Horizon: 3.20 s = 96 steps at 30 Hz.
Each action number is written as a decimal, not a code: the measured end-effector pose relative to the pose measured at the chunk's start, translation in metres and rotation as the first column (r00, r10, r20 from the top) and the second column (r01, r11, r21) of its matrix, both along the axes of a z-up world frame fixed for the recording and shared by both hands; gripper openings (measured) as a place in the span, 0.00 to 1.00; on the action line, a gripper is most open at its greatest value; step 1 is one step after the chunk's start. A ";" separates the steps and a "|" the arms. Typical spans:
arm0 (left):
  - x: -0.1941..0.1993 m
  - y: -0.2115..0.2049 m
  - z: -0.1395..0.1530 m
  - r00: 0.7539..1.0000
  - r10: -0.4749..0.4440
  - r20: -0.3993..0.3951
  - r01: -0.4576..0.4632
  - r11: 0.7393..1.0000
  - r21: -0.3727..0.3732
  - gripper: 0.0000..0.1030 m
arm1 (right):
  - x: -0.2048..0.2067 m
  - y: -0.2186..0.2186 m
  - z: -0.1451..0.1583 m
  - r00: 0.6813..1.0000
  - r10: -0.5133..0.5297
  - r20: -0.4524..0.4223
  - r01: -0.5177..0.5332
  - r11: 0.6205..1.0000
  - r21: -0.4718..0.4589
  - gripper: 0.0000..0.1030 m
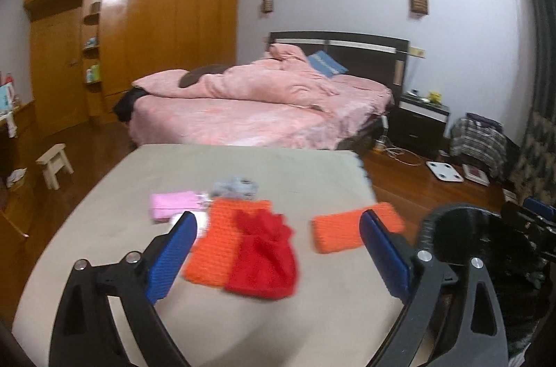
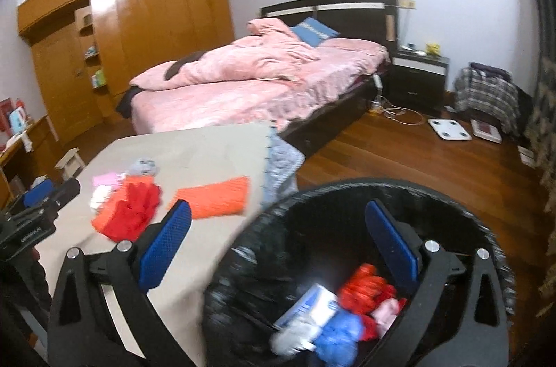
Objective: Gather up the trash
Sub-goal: 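Open both grippers over the bin to drop the bag and tissue, then move both grippers back to the table toward the red glove and tissue, then grasp the red glove with the right gripper while the left gripper grasps a white tissue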
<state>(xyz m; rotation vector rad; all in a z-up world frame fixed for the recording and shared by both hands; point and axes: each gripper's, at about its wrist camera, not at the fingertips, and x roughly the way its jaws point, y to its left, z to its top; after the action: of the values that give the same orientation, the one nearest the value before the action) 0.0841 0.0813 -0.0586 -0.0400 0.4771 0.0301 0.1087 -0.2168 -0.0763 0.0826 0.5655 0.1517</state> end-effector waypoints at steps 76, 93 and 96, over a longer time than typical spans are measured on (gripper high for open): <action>0.045 0.129 -0.060 0.980 0.090 -0.179 -0.102 0.993 -0.055 0.22 | 0.099 0.227 -0.083 0.911 0.350 -0.219 -0.367 0.929 -0.044 0.48; 0.033 0.115 -0.038 0.985 0.093 -0.143 -0.102 0.993 -0.053 0.22 | 0.084 0.213 -0.054 0.893 0.419 -0.163 -0.424 0.906 0.008 0.11; 0.031 0.107 -0.032 0.988 0.084 -0.127 -0.091 0.995 -0.050 0.22 | 0.080 0.206 -0.043 0.898 0.417 -0.139 -0.419 0.908 0.010 0.11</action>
<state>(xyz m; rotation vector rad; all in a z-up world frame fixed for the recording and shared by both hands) 0.1147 0.1887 -0.0905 -0.1144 0.6014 0.1061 0.1890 -0.0104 -0.1197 -0.0505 0.7186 0.5645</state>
